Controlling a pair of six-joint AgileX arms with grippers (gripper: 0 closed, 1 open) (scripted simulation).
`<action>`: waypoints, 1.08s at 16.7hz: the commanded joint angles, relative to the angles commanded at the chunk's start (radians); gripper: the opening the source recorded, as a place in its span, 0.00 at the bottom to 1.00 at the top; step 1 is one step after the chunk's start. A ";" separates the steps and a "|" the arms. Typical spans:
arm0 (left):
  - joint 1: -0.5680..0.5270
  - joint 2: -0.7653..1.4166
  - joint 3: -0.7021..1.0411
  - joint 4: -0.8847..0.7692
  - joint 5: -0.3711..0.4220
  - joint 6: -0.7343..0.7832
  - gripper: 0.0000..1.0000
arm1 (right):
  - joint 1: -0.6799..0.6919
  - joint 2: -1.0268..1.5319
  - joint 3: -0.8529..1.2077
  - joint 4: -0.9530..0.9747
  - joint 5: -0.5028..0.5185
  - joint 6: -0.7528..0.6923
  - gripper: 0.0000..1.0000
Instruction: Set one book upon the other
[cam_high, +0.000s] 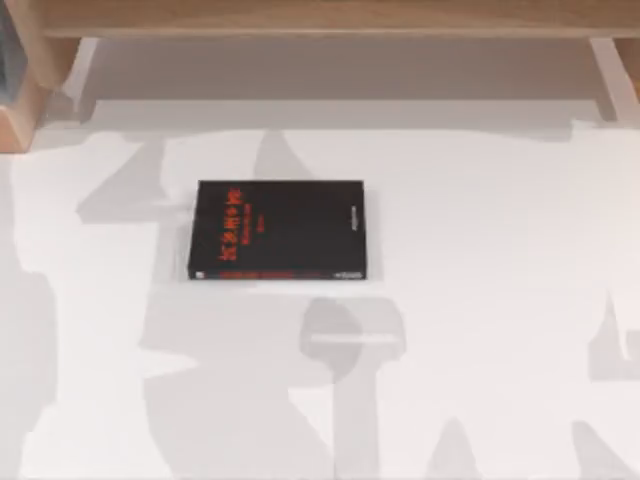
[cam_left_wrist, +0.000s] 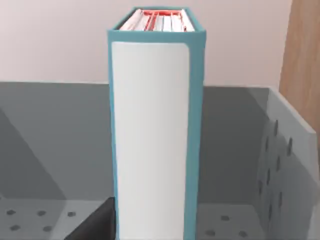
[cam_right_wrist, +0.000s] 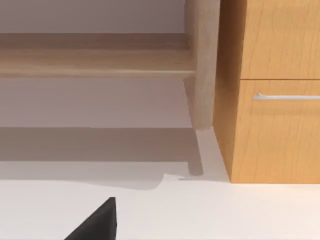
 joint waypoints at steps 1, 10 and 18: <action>0.010 0.071 0.047 0.020 0.015 0.000 1.00 | 0.000 0.000 0.000 0.000 0.000 0.000 1.00; 0.039 0.276 0.184 0.079 0.063 -0.001 1.00 | 0.000 0.000 0.000 0.000 0.000 0.000 1.00; 0.019 0.358 0.306 0.040 0.044 -0.002 1.00 | 0.000 0.000 0.000 0.000 0.000 0.000 1.00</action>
